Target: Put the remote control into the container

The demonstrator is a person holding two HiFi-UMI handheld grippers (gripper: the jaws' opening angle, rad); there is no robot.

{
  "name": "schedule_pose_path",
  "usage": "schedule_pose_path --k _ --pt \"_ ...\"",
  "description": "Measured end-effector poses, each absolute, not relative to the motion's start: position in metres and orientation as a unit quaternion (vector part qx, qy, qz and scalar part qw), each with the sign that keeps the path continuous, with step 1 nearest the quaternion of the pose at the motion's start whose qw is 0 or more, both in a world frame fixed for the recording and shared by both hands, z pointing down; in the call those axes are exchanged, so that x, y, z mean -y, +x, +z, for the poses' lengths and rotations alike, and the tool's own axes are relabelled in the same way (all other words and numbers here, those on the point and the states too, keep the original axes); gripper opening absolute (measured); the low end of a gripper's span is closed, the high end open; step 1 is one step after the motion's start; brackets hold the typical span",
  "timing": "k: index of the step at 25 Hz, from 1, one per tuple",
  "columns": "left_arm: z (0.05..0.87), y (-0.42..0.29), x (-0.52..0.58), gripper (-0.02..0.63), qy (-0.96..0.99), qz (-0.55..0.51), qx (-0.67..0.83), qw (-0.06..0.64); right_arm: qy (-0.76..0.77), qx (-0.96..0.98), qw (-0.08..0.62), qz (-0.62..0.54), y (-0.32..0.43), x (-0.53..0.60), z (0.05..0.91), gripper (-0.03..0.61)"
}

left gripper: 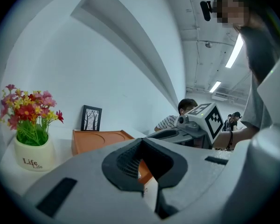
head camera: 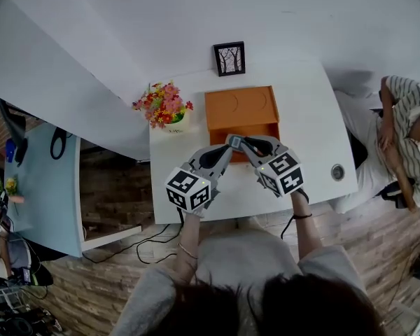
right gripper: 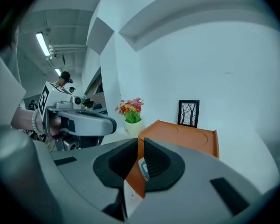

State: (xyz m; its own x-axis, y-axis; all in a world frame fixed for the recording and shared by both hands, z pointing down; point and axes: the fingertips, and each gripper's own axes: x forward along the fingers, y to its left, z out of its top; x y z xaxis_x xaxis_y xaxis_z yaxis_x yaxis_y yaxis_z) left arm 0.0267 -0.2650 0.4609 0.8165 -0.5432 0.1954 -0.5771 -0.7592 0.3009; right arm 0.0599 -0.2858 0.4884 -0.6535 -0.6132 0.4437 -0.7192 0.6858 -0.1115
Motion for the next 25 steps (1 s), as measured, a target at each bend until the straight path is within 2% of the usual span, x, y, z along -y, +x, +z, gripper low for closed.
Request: schedule_pose_path --k 18,25 --pt "0.394 0.044 0.231 0.003 0.960 0.019 0.265 0.092 0.388 0.918 0.038 0.071 0.066 0.241 0.374 0.002" --pt "0.387 0.051 0.217 0.003 0.963 0.021 0.258 0.077 0.394 0.917 0.052 0.032 0.077 0.227 0.367 -0.002"
